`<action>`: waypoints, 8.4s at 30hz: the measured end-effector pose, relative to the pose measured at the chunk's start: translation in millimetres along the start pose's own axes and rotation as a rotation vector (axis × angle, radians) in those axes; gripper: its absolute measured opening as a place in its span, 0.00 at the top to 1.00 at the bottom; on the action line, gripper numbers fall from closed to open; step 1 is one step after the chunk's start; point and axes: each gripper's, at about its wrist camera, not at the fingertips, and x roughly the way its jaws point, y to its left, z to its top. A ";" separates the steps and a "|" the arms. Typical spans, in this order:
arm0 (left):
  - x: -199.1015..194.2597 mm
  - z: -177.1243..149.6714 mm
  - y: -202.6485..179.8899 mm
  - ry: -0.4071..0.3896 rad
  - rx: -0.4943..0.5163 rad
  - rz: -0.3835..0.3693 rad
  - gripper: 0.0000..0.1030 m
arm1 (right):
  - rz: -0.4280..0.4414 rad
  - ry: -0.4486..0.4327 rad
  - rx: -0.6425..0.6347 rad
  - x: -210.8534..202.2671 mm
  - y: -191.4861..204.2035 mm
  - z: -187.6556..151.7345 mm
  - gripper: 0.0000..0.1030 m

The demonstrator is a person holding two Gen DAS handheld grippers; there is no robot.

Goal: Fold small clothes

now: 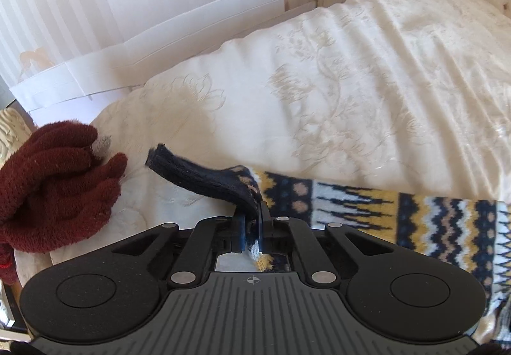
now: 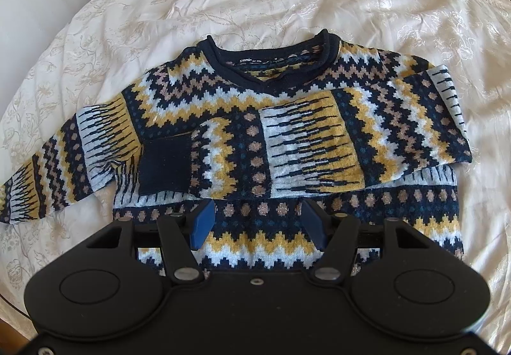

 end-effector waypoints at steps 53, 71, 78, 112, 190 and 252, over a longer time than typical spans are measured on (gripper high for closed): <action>-223.6 -179.7 -414.7 -0.195 0.742 -0.552 0.58 | 0.027 -0.020 0.089 -33.5 -171.4 -23.1 0.37; -122.8 -164.7 -280.7 0.023 0.603 -0.279 0.54 | 0.009 -0.049 0.124 15.7 -153.8 38.5 0.38; -110.0 -159.8 -260.1 0.063 0.532 -0.252 0.54 | 0.048 0.019 0.123 47.6 -159.8 50.6 0.46; -96.6 -121.4 -269.8 0.017 0.515 -0.241 0.54 | 0.025 -0.017 0.165 10.7 -206.4 78.0 0.83; -69.0 -164.2 -201.3 0.085 0.491 -0.198 0.22 | -0.216 0.045 0.260 -5.2 -204.7 -8.3 0.45; -134.6 -373.6 -125.2 0.074 0.594 -0.413 0.23 | 0.065 0.130 -0.002 -36.3 -182.5 -236.8 0.35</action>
